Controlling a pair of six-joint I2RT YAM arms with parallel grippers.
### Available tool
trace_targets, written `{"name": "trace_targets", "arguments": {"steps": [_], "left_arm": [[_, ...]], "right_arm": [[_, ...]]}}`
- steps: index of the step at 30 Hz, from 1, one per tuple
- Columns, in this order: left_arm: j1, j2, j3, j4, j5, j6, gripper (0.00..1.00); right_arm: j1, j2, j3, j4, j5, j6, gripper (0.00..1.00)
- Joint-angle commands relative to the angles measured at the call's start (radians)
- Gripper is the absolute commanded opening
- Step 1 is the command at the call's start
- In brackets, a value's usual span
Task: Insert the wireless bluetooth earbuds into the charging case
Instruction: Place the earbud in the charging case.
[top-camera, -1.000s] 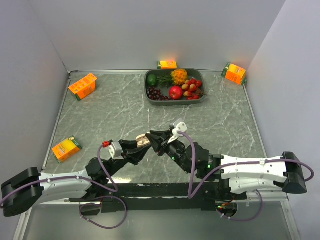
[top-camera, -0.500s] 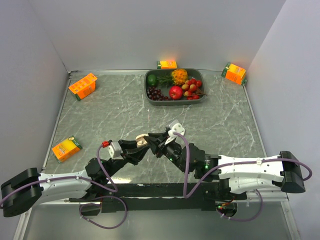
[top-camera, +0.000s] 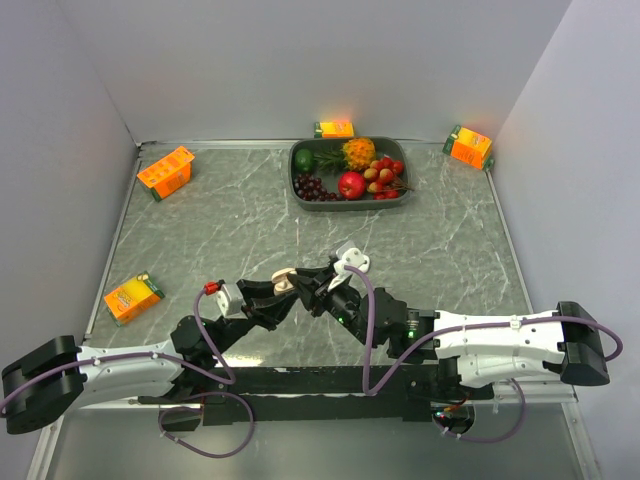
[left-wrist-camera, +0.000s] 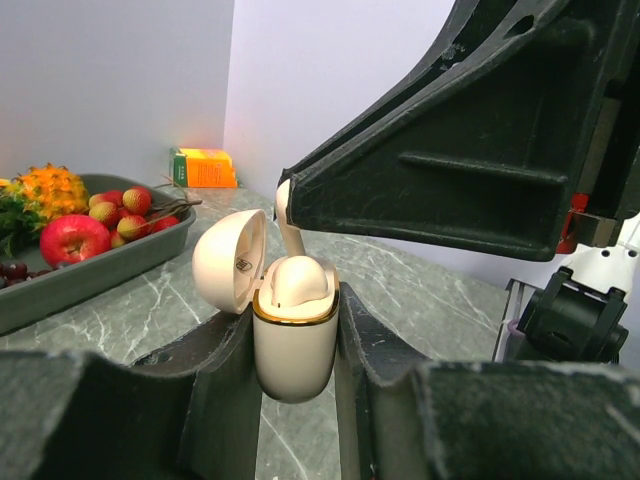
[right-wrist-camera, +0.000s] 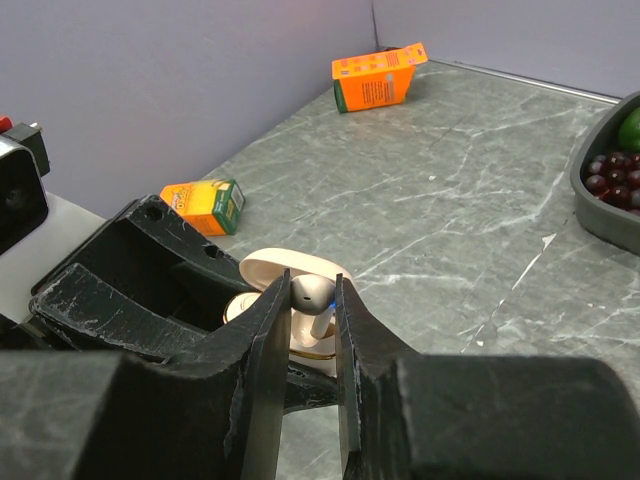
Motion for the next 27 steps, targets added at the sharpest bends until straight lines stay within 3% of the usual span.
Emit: {"name": "trace_targets", "arguments": {"steps": [1,4,10,17,27], "left_arm": [[-0.004,-0.013,0.043,0.074,0.002,-0.015,0.01],[-0.003,-0.016,0.043,0.069,-0.002,-0.012,0.01],[-0.004,-0.022,0.046,0.066,-0.01,-0.009,0.01],[-0.004,-0.022,0.043,0.071,-0.021,-0.006,0.01],[-0.003,-0.019,0.04,0.078,-0.033,-0.004,0.01]], "right_arm": [[0.006,0.004,0.022,-0.04,-0.002,0.017,0.01],[0.009,0.009,0.038,-0.076,-0.005,0.022,0.17],[0.012,-0.005,0.038,-0.092,-0.001,0.03,0.22],[0.024,-0.014,0.049,-0.115,0.01,0.03,0.37],[0.041,-0.033,0.072,-0.119,0.039,0.019,0.51]]}}
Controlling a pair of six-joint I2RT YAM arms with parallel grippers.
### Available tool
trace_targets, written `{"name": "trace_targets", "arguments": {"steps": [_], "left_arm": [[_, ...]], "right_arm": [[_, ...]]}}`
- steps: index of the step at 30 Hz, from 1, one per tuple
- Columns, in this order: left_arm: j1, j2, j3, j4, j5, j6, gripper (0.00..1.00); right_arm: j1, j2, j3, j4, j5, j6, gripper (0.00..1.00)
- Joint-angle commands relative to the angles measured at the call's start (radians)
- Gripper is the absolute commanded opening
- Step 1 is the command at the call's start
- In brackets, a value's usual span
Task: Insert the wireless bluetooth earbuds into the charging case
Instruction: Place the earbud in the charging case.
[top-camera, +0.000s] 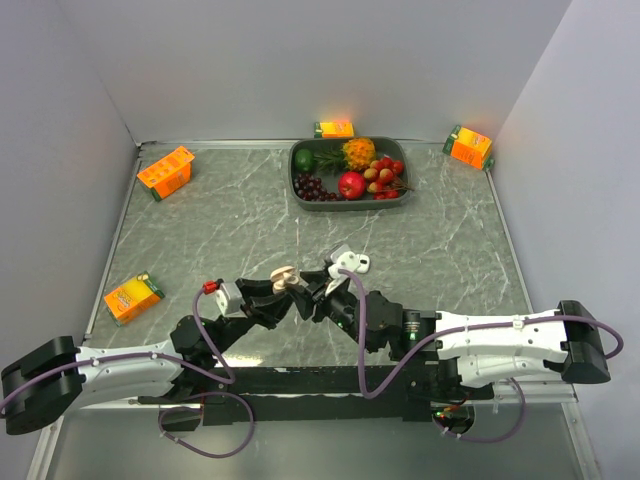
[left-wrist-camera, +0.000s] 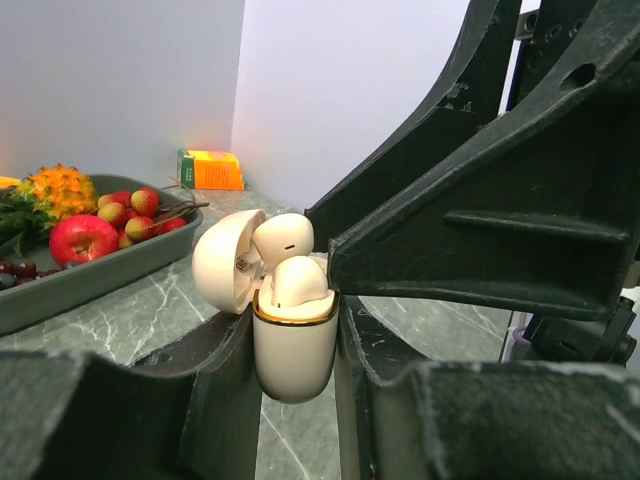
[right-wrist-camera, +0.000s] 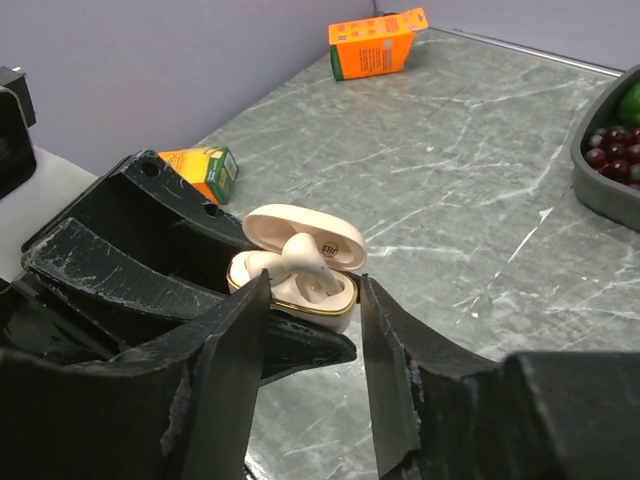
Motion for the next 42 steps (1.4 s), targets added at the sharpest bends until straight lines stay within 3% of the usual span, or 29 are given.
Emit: {"name": "trace_targets", "arguments": {"steps": [1,7,14,21,23,28,34,42], "left_arm": [[-0.004,-0.011,0.036,0.084,-0.012,-0.005,0.01],[-0.004,-0.021,0.027,0.081,-0.021,-0.003,0.01],[-0.003,-0.04,0.018,0.081,-0.008,0.059,0.01],[0.002,-0.05,0.013,0.124,0.045,0.205,0.01],[0.004,-0.054,0.018,0.112,0.074,0.21,0.01],[0.007,-0.068,0.027,0.099,0.103,0.21,0.01],[0.008,-0.082,0.03,0.093,0.114,0.196,0.01],[0.007,-0.091,0.027,0.081,0.114,0.184,0.01]], "right_arm": [[0.01,-0.033,0.051,-0.012,0.02,-0.002,0.52],[0.016,-0.087,0.088,-0.03,0.023,-0.013,0.59],[0.024,-0.173,0.153,-0.1,0.028,-0.034,0.6],[0.021,-0.024,0.46,-0.572,0.0,-0.002,0.58],[0.021,0.037,0.544,-0.64,-0.026,0.019,0.57],[0.013,0.103,0.622,-0.754,-0.051,0.056,0.46],[-0.024,0.117,0.621,-0.792,-0.129,0.095,0.16],[-0.027,0.151,0.645,-0.785,-0.167,0.089,0.15]]}}
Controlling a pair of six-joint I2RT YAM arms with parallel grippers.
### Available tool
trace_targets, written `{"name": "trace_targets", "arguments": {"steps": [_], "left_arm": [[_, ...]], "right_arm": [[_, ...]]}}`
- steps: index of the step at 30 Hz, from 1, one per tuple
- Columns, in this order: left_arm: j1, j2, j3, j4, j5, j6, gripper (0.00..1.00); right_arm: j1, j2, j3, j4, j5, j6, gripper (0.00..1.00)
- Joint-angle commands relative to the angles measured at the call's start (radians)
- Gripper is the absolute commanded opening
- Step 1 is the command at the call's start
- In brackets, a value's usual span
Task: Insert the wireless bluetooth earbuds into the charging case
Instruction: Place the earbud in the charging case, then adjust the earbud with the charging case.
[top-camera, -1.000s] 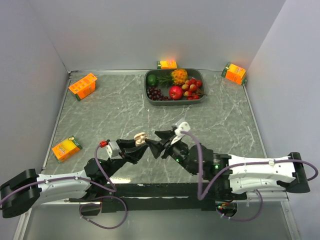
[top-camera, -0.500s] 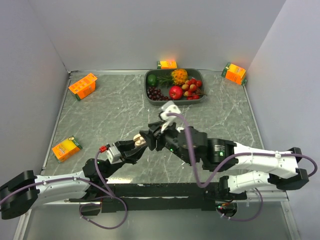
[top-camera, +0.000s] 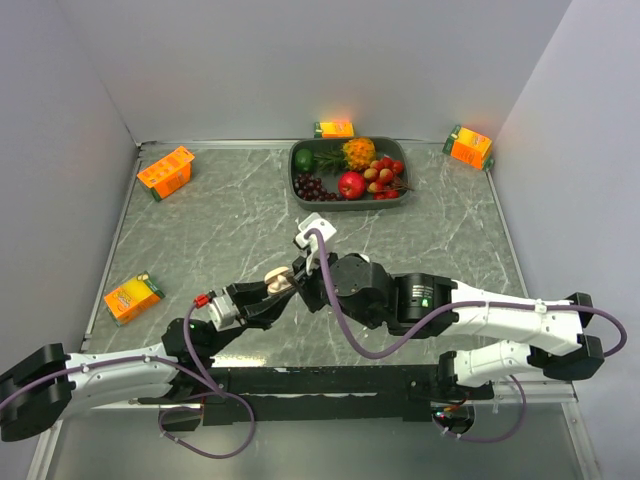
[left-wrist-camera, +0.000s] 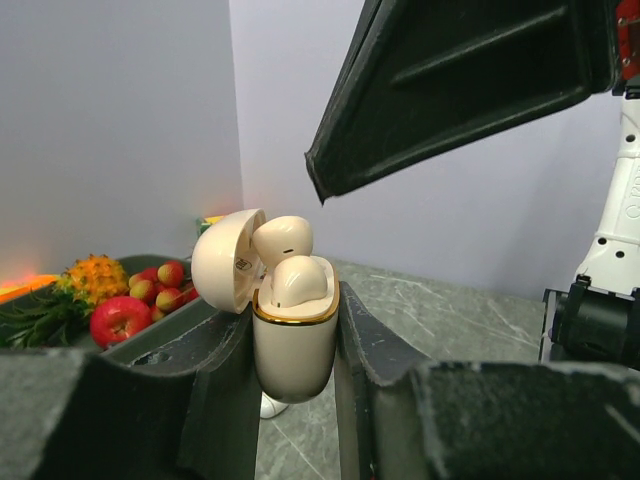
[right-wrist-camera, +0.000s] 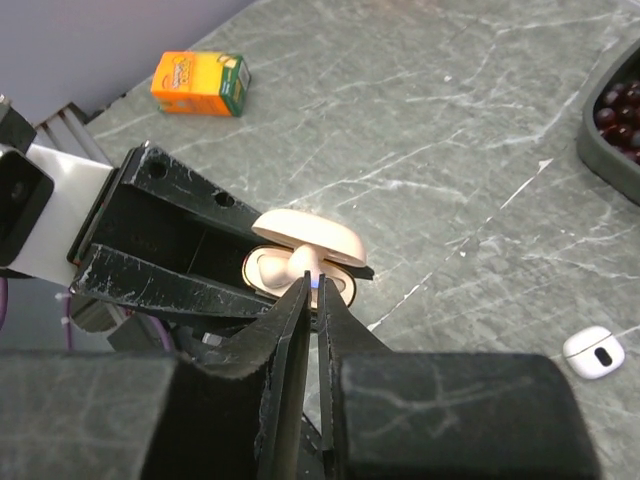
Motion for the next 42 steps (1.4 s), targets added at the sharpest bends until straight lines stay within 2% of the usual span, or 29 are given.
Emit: {"name": "trace_targets", "arguments": {"steps": [1,18,42], "left_arm": [[0.003,-0.016,0.027,0.058,0.019,-0.003,0.01],[0.003,-0.036,0.023,0.033,0.011,-0.009,0.01],[0.003,-0.047,0.025,0.033,-0.004,-0.012,0.01]], "right_arm": [[-0.003,0.017,0.067,0.003,-0.041,0.0,0.15],[-0.02,0.091,0.113,-0.034,-0.079,0.013,0.18],[-0.056,0.037,0.053,-0.069,-0.044,0.075,0.19]]}}
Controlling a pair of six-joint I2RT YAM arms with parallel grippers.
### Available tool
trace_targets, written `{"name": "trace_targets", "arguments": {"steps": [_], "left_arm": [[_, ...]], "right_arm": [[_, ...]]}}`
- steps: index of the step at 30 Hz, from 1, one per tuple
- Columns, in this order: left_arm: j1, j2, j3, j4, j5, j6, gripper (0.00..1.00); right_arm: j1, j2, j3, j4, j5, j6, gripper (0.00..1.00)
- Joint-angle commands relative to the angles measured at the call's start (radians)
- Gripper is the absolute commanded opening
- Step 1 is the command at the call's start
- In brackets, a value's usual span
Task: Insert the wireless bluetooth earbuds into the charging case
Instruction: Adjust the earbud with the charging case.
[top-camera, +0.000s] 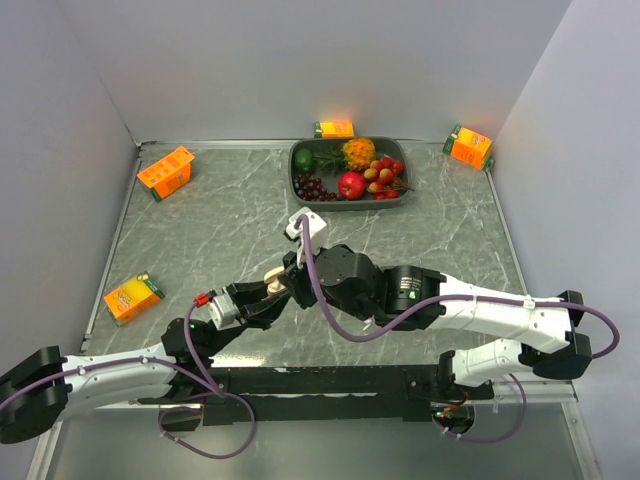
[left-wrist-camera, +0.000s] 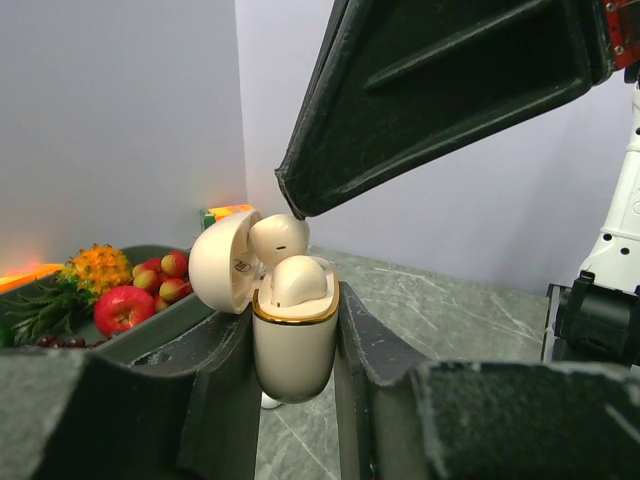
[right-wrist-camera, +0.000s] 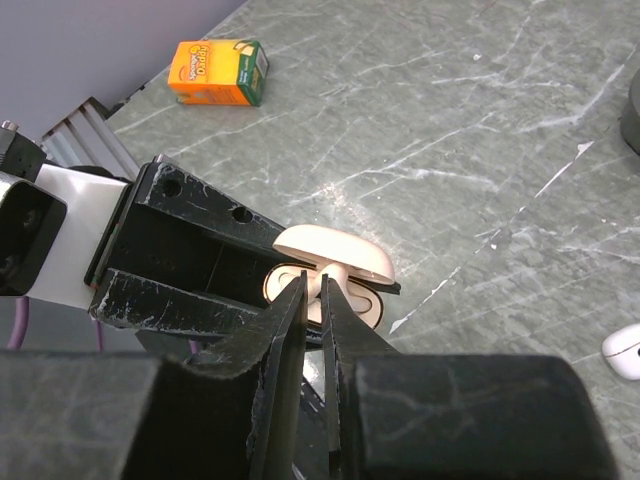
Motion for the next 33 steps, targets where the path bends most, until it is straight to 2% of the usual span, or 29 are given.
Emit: {"name": "trace_targets", "arguments": {"steps": [1,15,22,33], "left_arm": [[0.001,-0.015,0.023,0.077,0.009,-0.009,0.01],[0.003,-0.024,0.022,0.071,0.004,-0.007,0.01],[0.001,-0.03,0.017,0.074,-0.002,-0.005,0.01],[0.001,-0.033,0.016,0.074,0.003,-0.012,0.01]], "right_arm": [[-0.018,-0.039,-0.01,-0.032,0.036,0.012,0.19],[-0.029,-0.063,-0.023,-0.034,0.043,0.021,0.19],[-0.027,-0.115,-0.035,-0.003,0.053,0.009,0.24],[-0.027,-0.051,0.02,-0.009,0.024,-0.022,0.23]]}}
